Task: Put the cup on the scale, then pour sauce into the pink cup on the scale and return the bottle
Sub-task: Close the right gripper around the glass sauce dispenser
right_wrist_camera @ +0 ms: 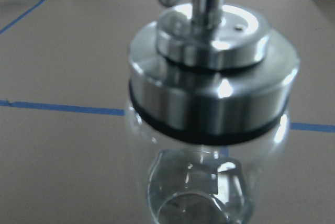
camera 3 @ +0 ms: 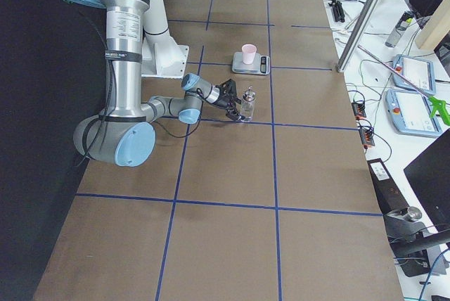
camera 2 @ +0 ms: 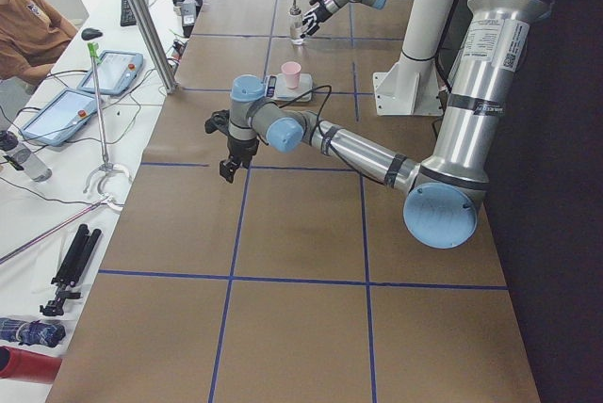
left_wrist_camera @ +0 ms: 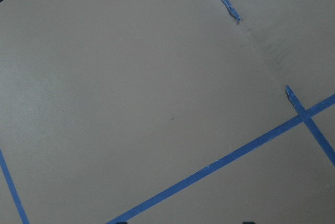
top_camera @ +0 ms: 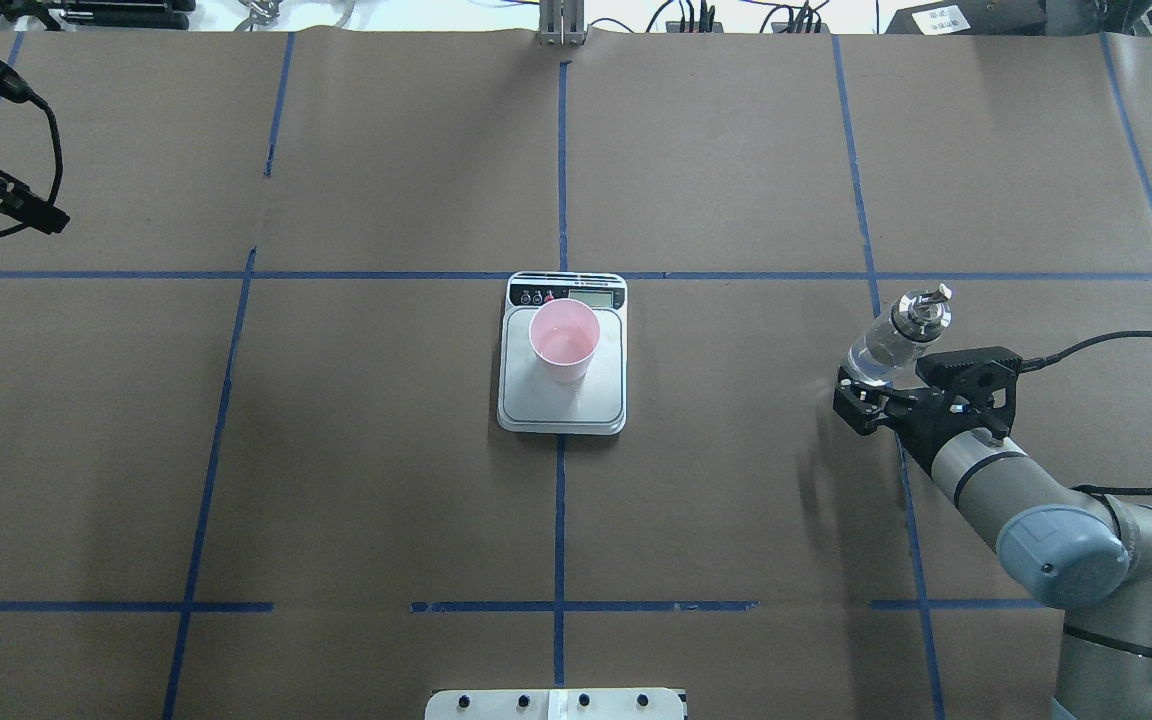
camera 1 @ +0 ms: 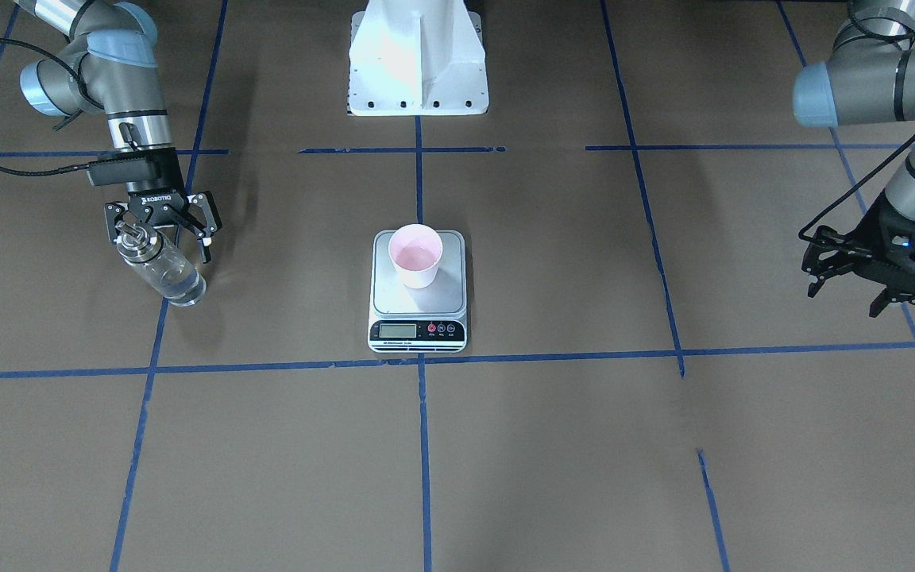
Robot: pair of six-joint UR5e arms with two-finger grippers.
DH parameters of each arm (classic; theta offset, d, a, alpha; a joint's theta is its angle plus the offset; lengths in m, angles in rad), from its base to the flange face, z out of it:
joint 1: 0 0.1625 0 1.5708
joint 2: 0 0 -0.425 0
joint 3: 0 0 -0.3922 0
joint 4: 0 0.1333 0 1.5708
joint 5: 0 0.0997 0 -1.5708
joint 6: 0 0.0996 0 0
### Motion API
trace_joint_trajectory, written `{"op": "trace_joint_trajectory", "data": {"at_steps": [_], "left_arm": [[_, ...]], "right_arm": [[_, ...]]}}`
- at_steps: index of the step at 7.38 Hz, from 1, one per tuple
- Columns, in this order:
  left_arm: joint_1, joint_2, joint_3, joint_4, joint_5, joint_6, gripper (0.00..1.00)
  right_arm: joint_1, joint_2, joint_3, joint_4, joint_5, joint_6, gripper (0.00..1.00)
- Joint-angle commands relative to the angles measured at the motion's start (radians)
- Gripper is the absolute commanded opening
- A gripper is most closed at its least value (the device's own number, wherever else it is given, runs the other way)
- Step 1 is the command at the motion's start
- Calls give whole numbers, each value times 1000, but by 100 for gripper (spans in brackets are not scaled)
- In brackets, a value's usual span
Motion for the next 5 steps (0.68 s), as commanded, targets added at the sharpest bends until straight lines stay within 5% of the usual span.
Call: {"op": "trace_joint_trajectory", "data": {"at_steps": [1,5], "left_arm": [[-1,0,-1,0,0,0,79],[-1,0,1,2,2,-2,79]], "right_arm": [[0,6,-14,0,-18,-1,100],[1,38,-43,11,-58,-1,100]]}}
